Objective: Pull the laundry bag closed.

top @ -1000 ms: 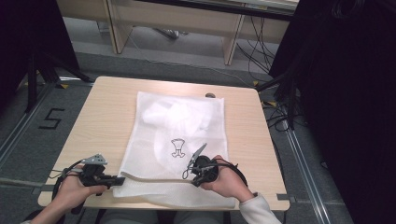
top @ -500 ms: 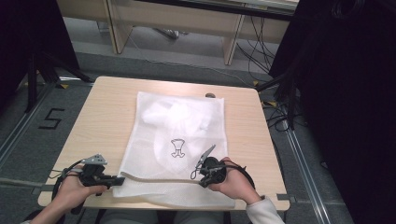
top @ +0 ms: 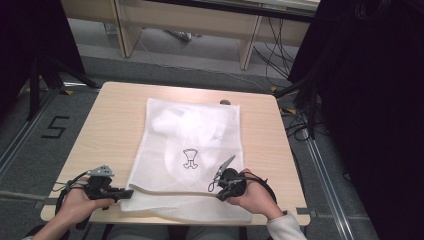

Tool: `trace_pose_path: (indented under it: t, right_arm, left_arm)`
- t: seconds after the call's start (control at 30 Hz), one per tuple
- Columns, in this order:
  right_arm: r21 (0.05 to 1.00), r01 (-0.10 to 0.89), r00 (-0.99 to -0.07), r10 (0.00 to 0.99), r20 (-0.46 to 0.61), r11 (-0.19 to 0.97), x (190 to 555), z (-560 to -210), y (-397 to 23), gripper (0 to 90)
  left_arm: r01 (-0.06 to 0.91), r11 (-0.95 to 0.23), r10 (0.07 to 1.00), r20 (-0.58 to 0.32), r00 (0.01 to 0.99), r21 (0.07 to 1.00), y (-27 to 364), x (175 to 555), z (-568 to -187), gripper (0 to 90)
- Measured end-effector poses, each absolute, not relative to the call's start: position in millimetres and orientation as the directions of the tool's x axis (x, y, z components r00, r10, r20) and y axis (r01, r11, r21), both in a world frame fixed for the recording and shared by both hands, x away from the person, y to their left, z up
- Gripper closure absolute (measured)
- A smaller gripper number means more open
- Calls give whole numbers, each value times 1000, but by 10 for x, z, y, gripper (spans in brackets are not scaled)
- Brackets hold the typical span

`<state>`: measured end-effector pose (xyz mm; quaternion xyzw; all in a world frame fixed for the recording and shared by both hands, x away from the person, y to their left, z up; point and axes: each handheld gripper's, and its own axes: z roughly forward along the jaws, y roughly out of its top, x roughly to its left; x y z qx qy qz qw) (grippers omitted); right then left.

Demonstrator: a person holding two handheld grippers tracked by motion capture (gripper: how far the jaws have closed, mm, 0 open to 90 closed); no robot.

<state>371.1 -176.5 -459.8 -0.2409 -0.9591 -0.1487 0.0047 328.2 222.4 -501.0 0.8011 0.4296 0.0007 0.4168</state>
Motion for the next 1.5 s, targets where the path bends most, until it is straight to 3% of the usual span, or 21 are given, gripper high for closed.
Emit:
trace_pose_path:
  t: [1.5]
  right_arm:
    - [237,541,-838,540,74,807,3680,-4691,-2287,823]
  left_arm:
    - [695,-273,695,-364,620,665,2273,3275,-5009,864]
